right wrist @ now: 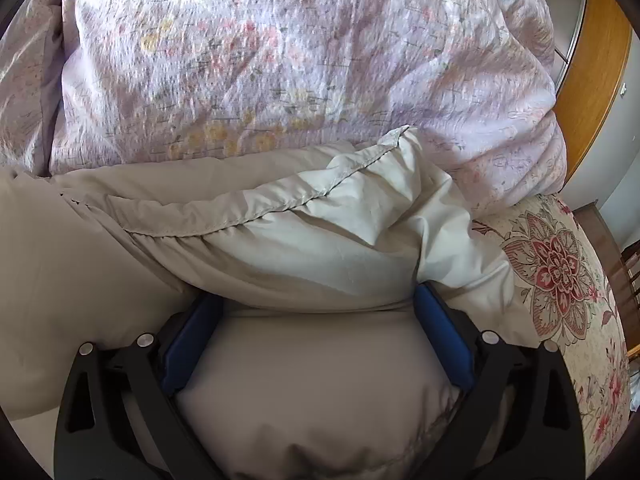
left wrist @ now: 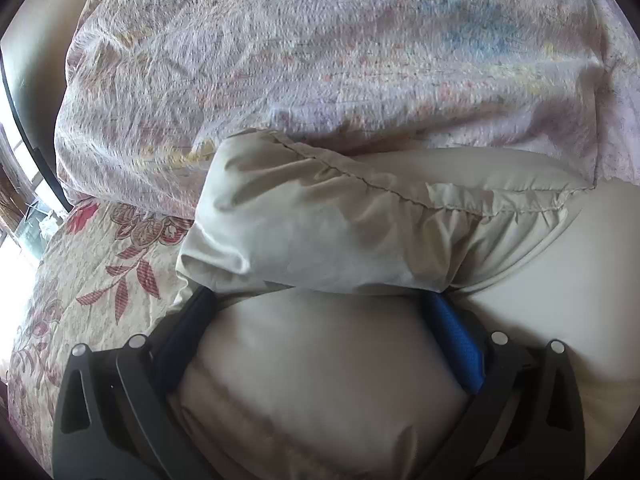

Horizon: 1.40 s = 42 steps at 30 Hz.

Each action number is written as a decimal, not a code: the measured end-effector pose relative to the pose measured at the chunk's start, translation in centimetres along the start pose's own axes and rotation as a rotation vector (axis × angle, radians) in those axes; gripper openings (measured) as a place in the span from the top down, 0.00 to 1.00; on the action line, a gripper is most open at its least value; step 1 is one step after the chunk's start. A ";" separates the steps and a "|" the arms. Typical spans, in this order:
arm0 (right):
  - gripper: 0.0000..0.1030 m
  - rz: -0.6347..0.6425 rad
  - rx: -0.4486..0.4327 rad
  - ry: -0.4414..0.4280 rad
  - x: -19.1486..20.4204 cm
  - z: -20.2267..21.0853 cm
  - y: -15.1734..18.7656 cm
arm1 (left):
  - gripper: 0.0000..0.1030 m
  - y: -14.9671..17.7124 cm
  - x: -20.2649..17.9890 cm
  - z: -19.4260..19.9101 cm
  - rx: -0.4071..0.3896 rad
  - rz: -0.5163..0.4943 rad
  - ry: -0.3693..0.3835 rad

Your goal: Fold large clothes

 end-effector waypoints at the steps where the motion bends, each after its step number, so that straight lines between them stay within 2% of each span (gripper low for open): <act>1: 0.05 -0.001 0.001 0.000 -0.1 -0.1 -0.1 | 0.02 -0.3 -0.8 0.0 0.002 -0.003 -0.003; 12: 0.05 -0.010 -0.003 0.000 -0.8 -0.6 -0.6 | 0.02 -1.2 -2.5 -0.4 -0.014 0.003 -0.025; 16: 0.06 -0.016 -0.029 -0.016 -1.5 1.0 -0.3 | 0.02 -0.6 -2.0 1.6 -0.022 -0.014 -0.041; 19: 0.09 -0.057 -0.093 -0.014 -3.4 3.2 -0.4 | 0.02 -1.2 -1.2 3.6 -0.066 -0.008 -0.025; 23: 0.09 -0.109 -0.082 0.007 -5.4 3.1 -0.9 | 0.02 -3.0 0.0 4.3 -0.112 0.003 -0.104; 25: 0.09 -0.092 -0.048 0.045 -5.5 1.7 -0.5 | 0.02 -3.2 1.2 3.5 -0.077 0.016 -0.136; 27: 0.09 -0.105 -0.049 0.043 -5.8 1.0 -0.1 | 0.02 -2.5 2.5 1.9 -0.021 0.045 -0.146; 33: 0.07 -0.129 -0.018 0.033 -6.5 -0.2 0.1 | 0.02 -1.0 4.5 0.3 0.031 0.134 -0.043; 42: 0.05 -0.152 0.012 -0.007 -8.0 -1.7 0.0 | 0.02 -1.3 4.0 -1.3 0.060 0.104 -0.048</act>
Point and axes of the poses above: each gripper's, at about its wrist camera, not at the fingertips, and z roughly against the way its jaws point, x to its left, y to its underside, the point moved 1 cm from there along -z, roughly the way its jaws point, and after that the axes turned 4 degrees about -y, right-handed, at the moved point
